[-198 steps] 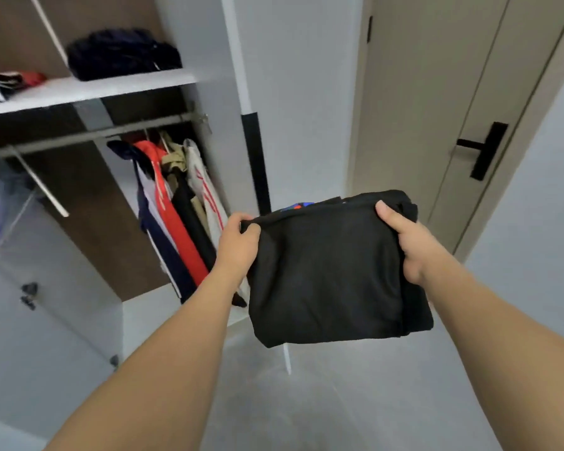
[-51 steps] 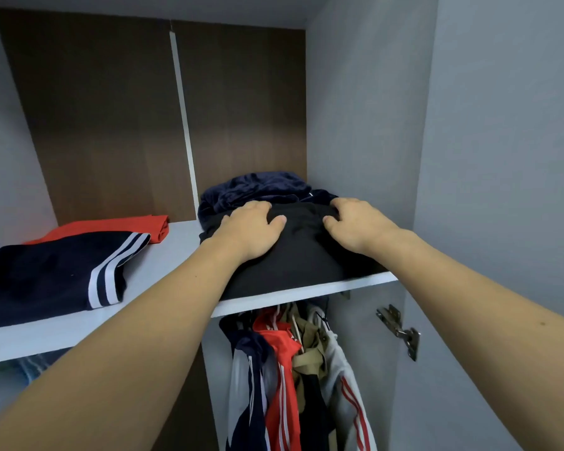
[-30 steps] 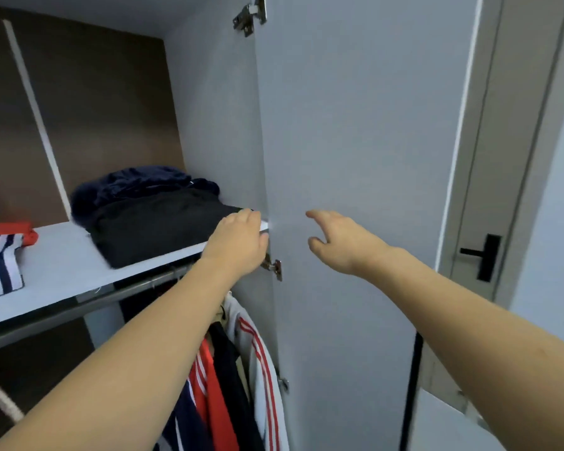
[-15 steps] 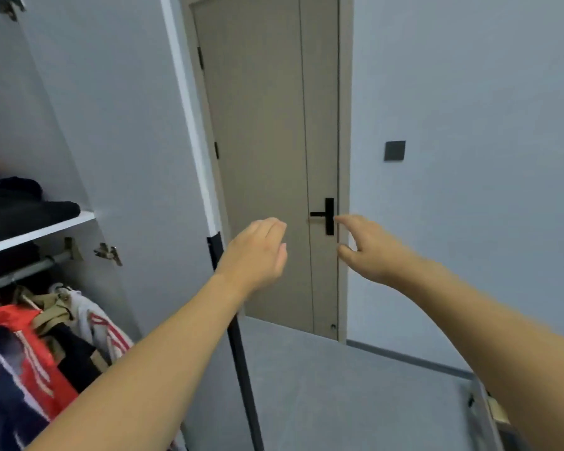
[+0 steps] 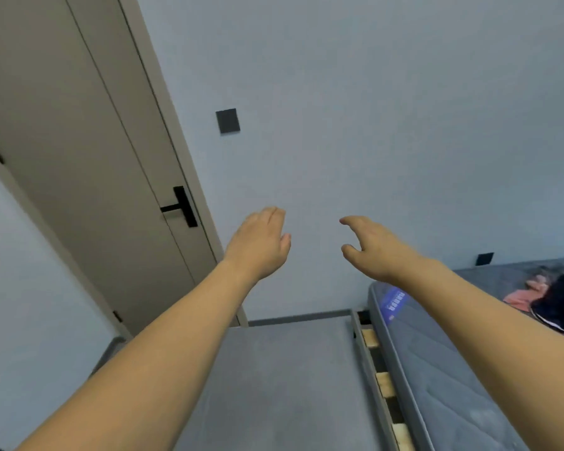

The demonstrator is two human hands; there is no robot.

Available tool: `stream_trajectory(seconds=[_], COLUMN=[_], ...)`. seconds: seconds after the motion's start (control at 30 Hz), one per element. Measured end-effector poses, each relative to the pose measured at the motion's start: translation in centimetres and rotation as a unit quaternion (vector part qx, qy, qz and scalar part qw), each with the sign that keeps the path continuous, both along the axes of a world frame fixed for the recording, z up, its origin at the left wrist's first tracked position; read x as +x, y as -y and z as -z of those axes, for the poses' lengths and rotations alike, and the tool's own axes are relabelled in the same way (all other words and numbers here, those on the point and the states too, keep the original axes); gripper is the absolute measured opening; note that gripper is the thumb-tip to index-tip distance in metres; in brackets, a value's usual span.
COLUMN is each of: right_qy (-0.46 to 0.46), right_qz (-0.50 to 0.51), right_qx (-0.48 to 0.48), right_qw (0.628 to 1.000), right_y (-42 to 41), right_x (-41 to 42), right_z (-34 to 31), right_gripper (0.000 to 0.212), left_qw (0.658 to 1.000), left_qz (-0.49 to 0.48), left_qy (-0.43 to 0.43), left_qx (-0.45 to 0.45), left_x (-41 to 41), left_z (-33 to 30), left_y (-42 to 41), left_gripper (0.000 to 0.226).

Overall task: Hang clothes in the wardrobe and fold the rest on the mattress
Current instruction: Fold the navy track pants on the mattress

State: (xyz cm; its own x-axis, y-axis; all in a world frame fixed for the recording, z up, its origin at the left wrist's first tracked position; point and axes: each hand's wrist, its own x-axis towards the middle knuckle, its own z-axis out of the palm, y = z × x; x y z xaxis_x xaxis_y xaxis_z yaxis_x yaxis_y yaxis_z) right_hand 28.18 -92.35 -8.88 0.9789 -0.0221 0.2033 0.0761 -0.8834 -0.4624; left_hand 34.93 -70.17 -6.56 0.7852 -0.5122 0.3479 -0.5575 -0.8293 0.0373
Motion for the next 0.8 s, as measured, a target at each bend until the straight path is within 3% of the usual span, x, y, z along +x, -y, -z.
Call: stream_trajectory(seconds=[0.53, 0.67, 0.8], right_qy=[-0.081, -0.099, -0.102], right_qz=[0.231, 0.294, 0.375], right_qx=[0.071, 0.101, 0.101], right_qw=[0.967, 0.945, 0.916], right_y=[36.8, 45.0, 53.7], right_x=[1.2, 1.6, 2.6], right_z=[12.1, 17.8, 26.7], right_gripper=[0.055, 0.055, 0.042], left_qw=[0.976, 0.964, 0.946], left_qz=[0.187, 0.223, 0.251], left_qy=[-0.083, -0.122, -0.187], left_qx=[0.071, 0.081, 0.079], left_x=[12.1, 15.3, 17.9], left_z=[11.0, 16.9, 27.1], left_y=[40.5, 50.2, 60.4], left_gripper=[0.052, 0.053, 0.051])
